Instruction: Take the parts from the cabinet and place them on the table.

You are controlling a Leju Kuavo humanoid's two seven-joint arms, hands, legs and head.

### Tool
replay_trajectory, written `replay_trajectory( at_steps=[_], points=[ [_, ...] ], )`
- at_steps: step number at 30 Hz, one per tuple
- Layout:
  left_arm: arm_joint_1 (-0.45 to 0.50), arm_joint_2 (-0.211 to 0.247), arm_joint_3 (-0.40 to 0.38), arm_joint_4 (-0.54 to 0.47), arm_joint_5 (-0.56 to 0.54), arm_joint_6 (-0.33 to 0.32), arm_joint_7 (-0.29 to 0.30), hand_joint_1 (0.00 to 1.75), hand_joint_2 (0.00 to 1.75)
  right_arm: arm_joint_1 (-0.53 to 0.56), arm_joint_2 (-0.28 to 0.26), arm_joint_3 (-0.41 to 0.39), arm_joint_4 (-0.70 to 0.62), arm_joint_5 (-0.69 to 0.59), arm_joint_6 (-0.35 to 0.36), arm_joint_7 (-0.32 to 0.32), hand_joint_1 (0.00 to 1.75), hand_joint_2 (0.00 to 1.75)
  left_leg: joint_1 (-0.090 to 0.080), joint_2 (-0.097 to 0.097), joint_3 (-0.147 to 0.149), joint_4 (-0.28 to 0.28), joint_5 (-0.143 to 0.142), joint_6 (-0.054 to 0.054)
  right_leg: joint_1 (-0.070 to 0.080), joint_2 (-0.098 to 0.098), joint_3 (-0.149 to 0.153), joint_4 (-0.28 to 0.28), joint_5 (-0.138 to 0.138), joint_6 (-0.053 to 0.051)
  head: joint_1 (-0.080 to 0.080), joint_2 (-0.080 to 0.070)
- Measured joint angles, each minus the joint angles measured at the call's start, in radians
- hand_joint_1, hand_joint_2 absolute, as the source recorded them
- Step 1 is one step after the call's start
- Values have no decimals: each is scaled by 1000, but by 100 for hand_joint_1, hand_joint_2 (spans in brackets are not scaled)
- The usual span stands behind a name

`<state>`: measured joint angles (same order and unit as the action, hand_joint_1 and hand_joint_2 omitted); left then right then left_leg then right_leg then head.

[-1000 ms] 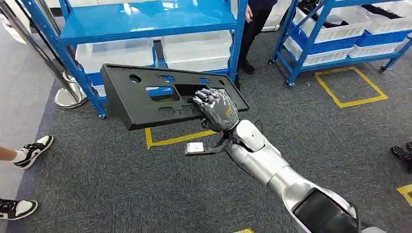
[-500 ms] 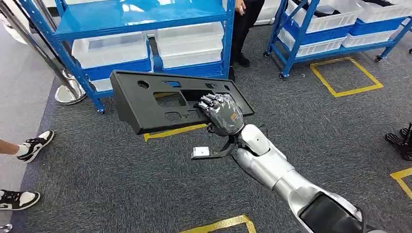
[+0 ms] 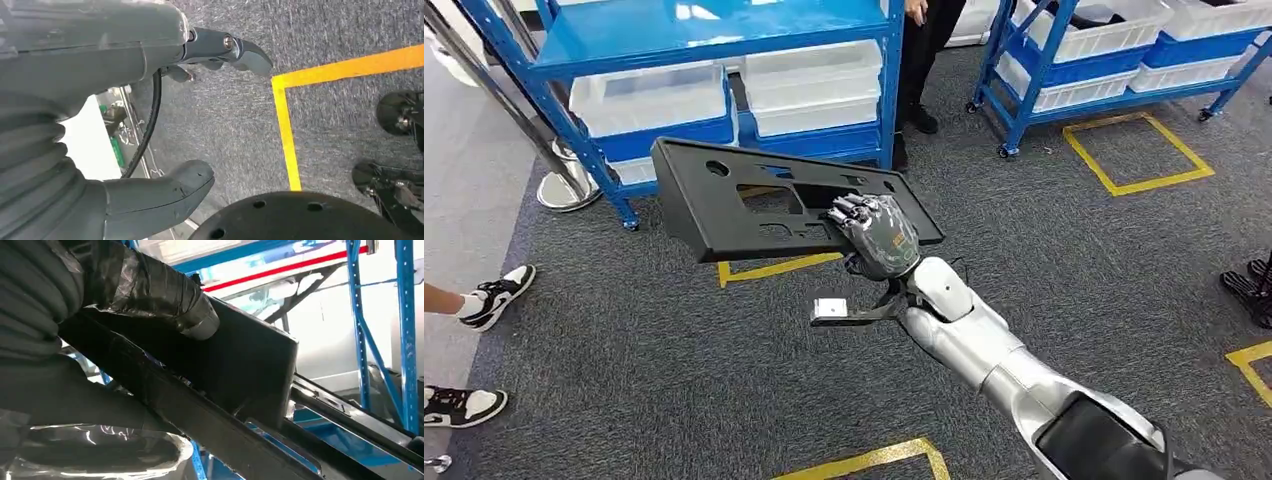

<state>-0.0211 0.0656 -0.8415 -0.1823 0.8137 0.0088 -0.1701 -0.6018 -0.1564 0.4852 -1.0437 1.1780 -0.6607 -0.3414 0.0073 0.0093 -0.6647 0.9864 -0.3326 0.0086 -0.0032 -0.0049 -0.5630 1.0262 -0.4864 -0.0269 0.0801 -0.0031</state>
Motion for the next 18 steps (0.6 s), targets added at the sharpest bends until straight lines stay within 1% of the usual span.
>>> replay_trajectory(
  at_steps=[1, 2, 7, 8, 9, 10, 11, 12, 13, 14, 15, 16, 17, 18],
  points=[
    [0, 0, 0, 0, 0, 0, 0, 0, 175, 0, 0, 2, 0, 0, 0, 0, 175, 175, 0, 0, -1, 0, 0, -5, 0, 0, 0, 0, 0, 0, 0, 0],
    [1, 0, 0, 0, 0, 0, 0, 0, 175, 0, 0, 3, 1, 0, 0, 0, 175, 175, 0, 0, -1, 0, -1, -7, 0, 0, -1, 0, 0, 0, 0, 0],
    [1, 2, 0, 0, -6, 7, 2, 0, 175, 1, 0, 6, 1, -27, 0, -4, 175, 175, 0, -1, -4, 2, -2, -9, -1, 0, -3, 0, 1, 3, 0, 0],
    [1, 2, 0, 0, -6, 9, 2, 0, 175, 1, 0, 6, 1, -35, 0, -6, 175, 175, 0, -1, -5, 2, -2, -9, -2, 0, -4, 0, 2, 4, 0, 0],
    [1, 2, 0, 0, -6, 10, 2, 0, 175, 1, 0, 6, 1, -45, 0, -6, 175, 175, -1, -1, -10, 6, -4, -9, -7, 0, -3, -4, 4, 8, 0, 0],
    [0, 3, 0, 0, -6, 11, 3, 0, 175, 0, -1, 7, 1, -54, 0, -6, 175, 175, -4, -1, -7, 8, -8, 3, -11, 2, -2, -11, 8, 22, 0, 0],
    [-1, 3, 0, 0, -6, 12, 3, 0, 175, 0, -2, 8, 1, -63, 0, -3, 175, 175, -6, 0, 2, -8, -5, 14, -10, 4, 4, -23, 12, 29, 0, 0],
    [0, 0, -1, 0, -6, 12, 3, 0, 175, 0, -5, 10, 1, -68, 0, 1, 175, 175, 11, 6, 25, -57, 19, 26, -3, 4, 11, -21, 12, 29, 0, 0],
    [-1, 0, -2, 0, -6, 12, 4, 0, 175, -1, -11, 11, 3, -72, 0, 2, 175, 175, 7, 11, 38, -74, 25, 26, -5, 5, 5, -7, -4, 32, 0, 0],
    [-1, 0, -3, 1, -6, 12, 6, 0, 175, -8, -11, 15, 5, -75, 0, 3, 175, 175, 9, 17, 40, -82, 32, 36, -7, 7, -22, 50, -48, 34, 0, 0],
    [-1, 0, -5, 0, -6, 12, 6, 0, 175, -11, -12, 18, 6, -78, 0, 5, 175, 175, 9, 23, 36, -82, 37, 29, -11, 7, -54, 119, -88, 39, 1, 0],
    [-3, -1, -7, 0, -6, 13, 6, 0, 175, -9, -16, 21, 8, -80, 0, 7, 175, 175, 10, 27, 33, -79, 36, 29, -17, 7, -86, 187, -118, 46, 0, 0],
    [-3, -3, -9, 0, -6, 12, 6, 0, 175, -6, -21, 25, 11, -82, 0, 8, 175, 175, 12, 32, 28, -75, 37, 27, -24, 6, -109, 233, -132, 54, 1, 0],
    [-3, -3, -10, 0, -6, 11, 6, 0, 175, -4, -25, 30, 13, -84, 0, 14, 175, 175, 16, 36, 20, -67, 36, 21, -31, 5, -115, 239, -122, 62, 1, 0]
  ],
)
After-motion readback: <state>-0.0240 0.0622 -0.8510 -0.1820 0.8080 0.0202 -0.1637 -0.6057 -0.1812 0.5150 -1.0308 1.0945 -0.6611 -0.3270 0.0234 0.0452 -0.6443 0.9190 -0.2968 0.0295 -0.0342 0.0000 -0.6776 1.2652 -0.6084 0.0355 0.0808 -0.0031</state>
